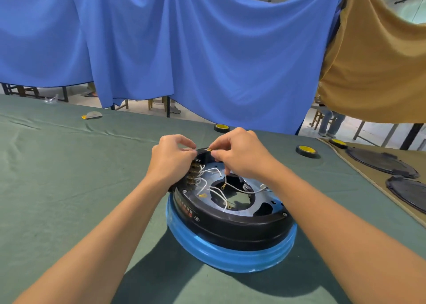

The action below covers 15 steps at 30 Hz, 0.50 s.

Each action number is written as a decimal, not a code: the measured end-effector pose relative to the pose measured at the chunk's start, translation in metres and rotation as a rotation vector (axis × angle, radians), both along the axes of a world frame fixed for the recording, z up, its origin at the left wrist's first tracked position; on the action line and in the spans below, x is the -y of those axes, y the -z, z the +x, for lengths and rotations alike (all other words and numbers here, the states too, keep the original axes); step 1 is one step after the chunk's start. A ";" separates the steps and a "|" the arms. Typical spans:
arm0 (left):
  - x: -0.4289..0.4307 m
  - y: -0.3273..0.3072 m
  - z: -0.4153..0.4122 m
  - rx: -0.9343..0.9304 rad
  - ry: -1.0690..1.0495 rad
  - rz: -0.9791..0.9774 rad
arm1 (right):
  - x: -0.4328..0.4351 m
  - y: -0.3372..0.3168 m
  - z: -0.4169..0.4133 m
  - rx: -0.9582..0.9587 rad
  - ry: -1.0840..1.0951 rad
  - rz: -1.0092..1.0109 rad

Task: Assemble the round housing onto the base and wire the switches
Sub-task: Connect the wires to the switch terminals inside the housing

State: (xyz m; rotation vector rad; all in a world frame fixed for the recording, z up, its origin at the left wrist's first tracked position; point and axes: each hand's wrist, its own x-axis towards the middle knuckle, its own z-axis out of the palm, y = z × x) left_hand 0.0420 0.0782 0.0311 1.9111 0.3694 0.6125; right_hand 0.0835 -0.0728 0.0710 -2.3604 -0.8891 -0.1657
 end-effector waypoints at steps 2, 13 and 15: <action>-0.001 0.004 0.002 -0.010 0.029 -0.020 | -0.004 0.005 0.003 -0.042 0.037 0.012; -0.002 0.013 0.005 0.052 0.050 -0.269 | -0.011 0.015 0.002 0.043 0.035 -0.092; -0.002 0.012 0.005 0.054 0.045 -0.265 | -0.012 0.016 0.002 0.073 0.020 -0.112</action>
